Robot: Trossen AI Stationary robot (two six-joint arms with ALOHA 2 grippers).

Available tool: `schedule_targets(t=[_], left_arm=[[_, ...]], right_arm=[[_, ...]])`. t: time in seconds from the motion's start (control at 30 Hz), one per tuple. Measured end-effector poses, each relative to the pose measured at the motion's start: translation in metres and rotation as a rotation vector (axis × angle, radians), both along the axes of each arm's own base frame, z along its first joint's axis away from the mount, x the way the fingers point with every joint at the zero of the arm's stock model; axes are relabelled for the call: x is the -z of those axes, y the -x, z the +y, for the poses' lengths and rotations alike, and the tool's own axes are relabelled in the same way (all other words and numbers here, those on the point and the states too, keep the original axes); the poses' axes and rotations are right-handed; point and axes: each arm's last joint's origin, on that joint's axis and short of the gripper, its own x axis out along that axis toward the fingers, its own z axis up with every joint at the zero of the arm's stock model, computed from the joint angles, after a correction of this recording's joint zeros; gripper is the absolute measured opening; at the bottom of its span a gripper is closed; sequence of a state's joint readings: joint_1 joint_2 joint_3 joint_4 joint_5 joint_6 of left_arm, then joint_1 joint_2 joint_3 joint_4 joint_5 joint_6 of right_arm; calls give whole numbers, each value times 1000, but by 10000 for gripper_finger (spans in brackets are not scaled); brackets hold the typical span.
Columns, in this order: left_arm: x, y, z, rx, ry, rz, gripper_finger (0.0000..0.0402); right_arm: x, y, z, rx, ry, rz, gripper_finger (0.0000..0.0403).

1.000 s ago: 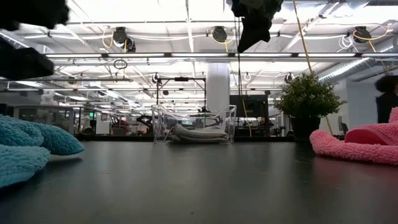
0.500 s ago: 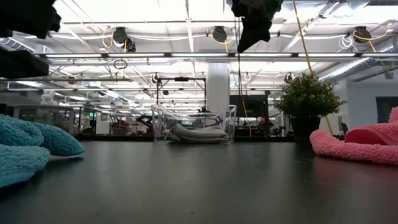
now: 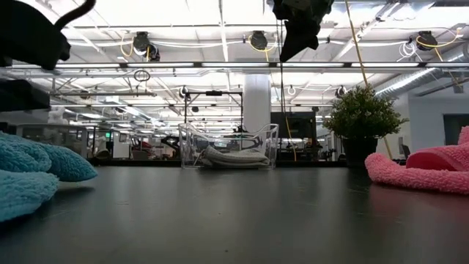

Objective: Fold microfiber towels
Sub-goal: Fold the light blue microfiber cloth

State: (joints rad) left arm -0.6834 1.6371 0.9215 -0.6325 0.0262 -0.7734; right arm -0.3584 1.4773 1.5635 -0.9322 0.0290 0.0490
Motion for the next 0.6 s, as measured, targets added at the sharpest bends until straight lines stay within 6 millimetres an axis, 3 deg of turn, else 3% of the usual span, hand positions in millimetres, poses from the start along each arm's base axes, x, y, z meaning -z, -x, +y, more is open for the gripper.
schedule_targets(t=[0.5, 0.6], left_arm=[[12, 4, 1, -83, 94, 21, 147], [12, 2, 3, -133, 73, 8, 127]], right_arm=[[0, 0, 0, 0, 0, 0, 22], [0, 0, 0, 0, 0, 0, 22]])
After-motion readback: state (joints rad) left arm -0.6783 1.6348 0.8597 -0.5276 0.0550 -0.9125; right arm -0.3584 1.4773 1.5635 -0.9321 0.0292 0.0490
